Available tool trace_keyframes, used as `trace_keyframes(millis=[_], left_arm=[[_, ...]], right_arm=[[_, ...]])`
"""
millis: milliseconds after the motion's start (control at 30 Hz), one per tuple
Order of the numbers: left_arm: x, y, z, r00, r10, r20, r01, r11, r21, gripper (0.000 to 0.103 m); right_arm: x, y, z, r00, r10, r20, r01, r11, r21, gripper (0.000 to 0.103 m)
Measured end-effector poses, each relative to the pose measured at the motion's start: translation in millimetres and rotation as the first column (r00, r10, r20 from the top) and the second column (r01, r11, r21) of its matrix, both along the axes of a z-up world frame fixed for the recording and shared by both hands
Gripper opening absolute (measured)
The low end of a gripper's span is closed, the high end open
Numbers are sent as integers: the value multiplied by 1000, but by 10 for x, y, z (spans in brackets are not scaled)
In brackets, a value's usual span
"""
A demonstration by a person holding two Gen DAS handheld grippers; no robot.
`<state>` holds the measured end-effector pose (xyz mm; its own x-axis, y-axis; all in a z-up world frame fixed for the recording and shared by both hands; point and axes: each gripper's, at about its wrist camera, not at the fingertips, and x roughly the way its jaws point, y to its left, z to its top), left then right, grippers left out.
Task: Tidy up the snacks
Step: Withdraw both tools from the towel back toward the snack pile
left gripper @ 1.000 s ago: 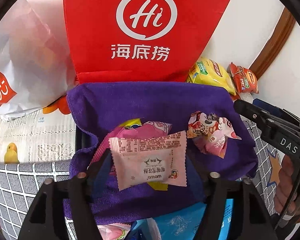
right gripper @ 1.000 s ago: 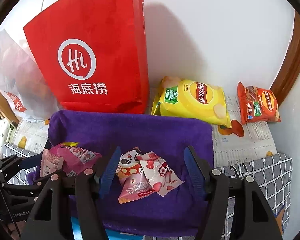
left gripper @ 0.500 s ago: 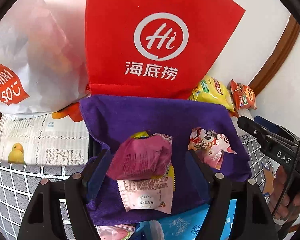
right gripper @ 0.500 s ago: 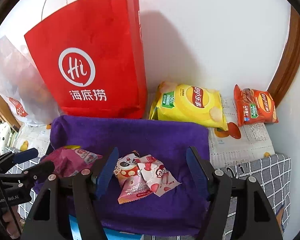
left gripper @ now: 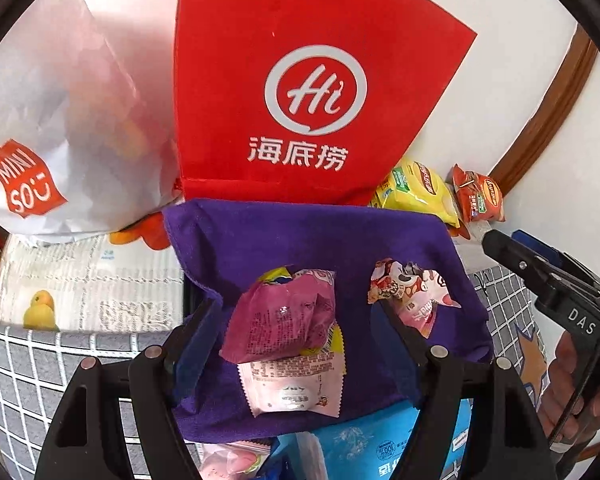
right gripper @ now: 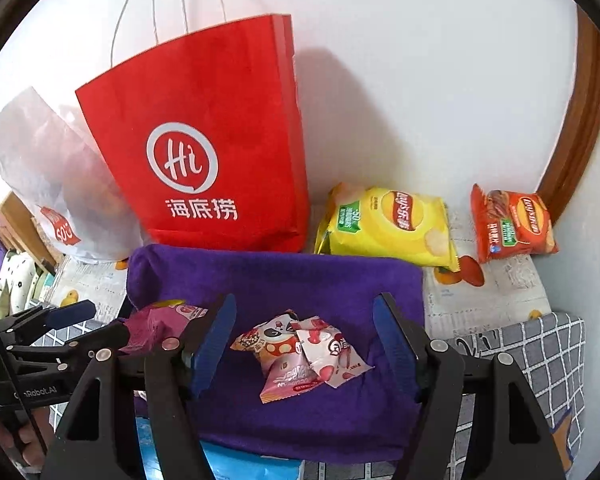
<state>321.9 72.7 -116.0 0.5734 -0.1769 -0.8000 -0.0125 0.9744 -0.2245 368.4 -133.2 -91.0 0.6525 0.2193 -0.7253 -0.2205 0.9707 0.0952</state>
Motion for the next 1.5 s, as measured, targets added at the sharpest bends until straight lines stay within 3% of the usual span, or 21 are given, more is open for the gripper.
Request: trace_keyframes(millis=[133,267,500,800,1000,1167,1300,1500], left_arm=[[-25,22,43,1000,6,8,-6,1000,-3,76],[-60,-6,89,1000,1,17,-1,1000,-11,76],[-183,-180,263,998,-42,42,43,999,-25,76],[-498,-338,630,990,-90,105,96,994,-51,76],[-801,-277,681,990,-92,108,97,995,-36,75],[-1124,-140,637,993,-68,95,68,998,6,74],[-1352,22,505,998,-23,57,23,1000,2,74],[-1663,169,296,999,-14,28,14,1000,10,74]], right_arm=[[-104,-64,21,999,-19,30,18,999,36,74],[-219,-111,-5,998,-39,41,40,999,-16,74],[-520,-286,-70,998,-66,-14,66,998,8,79],[-1090,-560,159,996,-90,24,90,996,-6,79],[-1318,-632,42,996,-79,-50,82,995,57,78],[-1616,-463,-172,998,-4,-67,10,997,81,71],[-1864,-264,-337,997,57,-60,-55,998,43,52],[-2108,-114,-564,993,104,-62,-101,994,51,52]])
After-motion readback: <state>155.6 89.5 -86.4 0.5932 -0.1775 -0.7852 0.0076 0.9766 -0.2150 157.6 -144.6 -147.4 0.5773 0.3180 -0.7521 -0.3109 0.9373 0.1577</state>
